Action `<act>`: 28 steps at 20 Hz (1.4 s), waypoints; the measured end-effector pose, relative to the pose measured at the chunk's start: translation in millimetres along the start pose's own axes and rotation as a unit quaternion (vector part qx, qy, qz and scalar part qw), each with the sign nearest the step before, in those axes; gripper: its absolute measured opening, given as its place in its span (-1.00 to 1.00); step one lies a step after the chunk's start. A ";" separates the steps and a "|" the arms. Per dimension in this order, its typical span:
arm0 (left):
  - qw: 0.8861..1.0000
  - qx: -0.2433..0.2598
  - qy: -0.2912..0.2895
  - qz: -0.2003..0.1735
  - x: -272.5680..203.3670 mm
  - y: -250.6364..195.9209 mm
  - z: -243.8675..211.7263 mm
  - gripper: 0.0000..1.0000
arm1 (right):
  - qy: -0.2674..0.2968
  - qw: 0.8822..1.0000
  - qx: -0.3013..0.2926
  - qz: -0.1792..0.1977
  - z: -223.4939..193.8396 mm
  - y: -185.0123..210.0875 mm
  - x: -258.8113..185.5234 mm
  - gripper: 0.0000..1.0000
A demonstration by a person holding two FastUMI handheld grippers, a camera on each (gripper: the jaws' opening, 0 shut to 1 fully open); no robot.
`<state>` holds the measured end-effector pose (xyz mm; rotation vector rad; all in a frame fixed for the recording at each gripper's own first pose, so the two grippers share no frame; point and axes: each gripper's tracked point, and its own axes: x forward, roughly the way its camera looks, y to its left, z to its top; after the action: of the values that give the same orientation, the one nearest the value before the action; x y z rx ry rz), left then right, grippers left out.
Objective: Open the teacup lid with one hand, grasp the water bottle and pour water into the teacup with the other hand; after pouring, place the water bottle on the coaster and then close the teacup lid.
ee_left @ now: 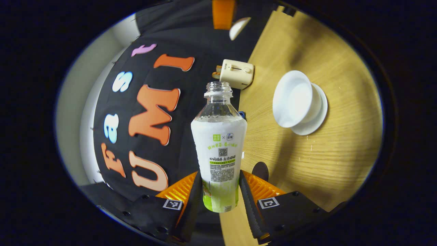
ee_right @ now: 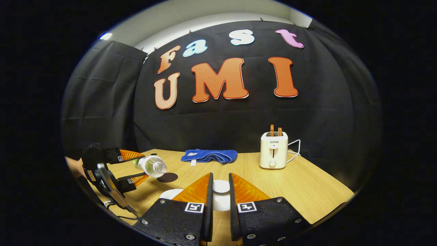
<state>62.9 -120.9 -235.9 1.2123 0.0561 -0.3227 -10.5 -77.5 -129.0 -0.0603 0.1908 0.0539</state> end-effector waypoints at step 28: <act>0.788 -0.615 0.003 0.019 52.2 66.4 -27.0 0.31 | -0.021 1.000 -0.011 0.014 21.7 16.3 -11.9 -0.58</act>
<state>134.4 -86.4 -196.2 -0.0991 0.2115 -0.1713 -19.0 -60.4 -106.3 -0.0781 0.1491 0.0848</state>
